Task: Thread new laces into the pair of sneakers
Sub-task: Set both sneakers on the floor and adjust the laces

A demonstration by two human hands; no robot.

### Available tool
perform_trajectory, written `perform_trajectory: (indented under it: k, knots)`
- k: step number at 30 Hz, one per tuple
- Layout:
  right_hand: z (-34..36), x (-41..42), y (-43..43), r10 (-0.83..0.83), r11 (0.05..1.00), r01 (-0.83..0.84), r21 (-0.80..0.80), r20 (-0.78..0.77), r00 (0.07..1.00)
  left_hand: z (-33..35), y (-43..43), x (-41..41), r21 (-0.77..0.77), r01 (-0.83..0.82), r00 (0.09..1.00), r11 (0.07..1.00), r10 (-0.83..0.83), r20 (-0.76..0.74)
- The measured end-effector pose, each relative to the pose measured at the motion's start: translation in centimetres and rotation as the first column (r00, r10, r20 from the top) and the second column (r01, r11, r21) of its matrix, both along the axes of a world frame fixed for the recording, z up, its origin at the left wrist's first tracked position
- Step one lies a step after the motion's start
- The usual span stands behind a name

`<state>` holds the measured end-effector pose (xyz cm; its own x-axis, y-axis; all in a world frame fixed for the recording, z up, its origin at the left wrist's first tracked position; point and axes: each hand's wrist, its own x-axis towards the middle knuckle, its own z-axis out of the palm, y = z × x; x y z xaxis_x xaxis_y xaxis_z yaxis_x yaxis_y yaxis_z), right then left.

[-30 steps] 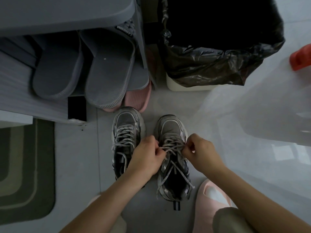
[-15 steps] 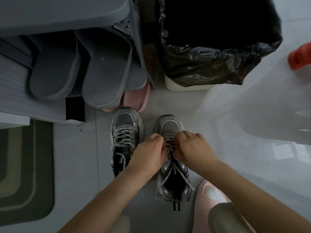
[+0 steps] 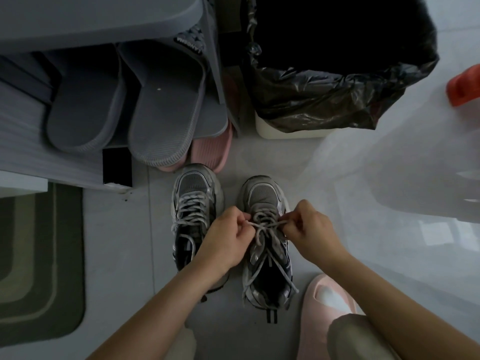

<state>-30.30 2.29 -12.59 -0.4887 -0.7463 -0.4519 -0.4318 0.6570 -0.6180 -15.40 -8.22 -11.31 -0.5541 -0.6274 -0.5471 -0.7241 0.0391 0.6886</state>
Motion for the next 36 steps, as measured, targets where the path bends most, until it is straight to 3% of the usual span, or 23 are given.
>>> perform_trajectory:
  k: [4,9,14,19,23,30,36]
  knots:
    - [0.1,-0.1,0.2,-0.013,1.000,0.013,0.010,0.024,1.000,0.0,0.0,0.3,0.179,-0.134,0.987,0.975,0.147,-0.060]
    - [1.8,0.0,0.1,-0.004,0.998,0.009,-0.062,0.084,0.996,0.8,-0.2,-0.1,0.082,-0.143,0.985,0.986,0.150,-0.088]
    - [2.6,1.0,-0.2,0.231,0.973,-0.230,0.018,-0.016,0.973,1.4,0.6,-0.4,-0.191,0.113,0.992,0.975,-0.122,-0.034]
    - [2.5,1.3,-1.5,0.344,0.935,-0.322,0.150,-0.157,0.926,1.6,0.6,-1.2,-0.272,0.257,0.966,0.927,-0.237,0.105]
    - [2.7,1.2,-0.8,0.258,0.966,-0.255,0.049,-0.078,0.963,1.4,0.6,-1.1,-0.252,0.262,0.963,0.931,-0.238,0.124]
    - [2.2,1.2,0.3,0.040,0.999,-0.041,0.020,0.002,0.999,0.9,1.4,0.3,-0.025,0.033,0.999,0.999,-0.032,0.041]
    - [2.6,1.0,0.1,0.206,0.978,-0.206,0.015,0.013,0.978,2.2,0.9,-0.5,-0.233,0.304,0.952,0.924,-0.289,0.095]
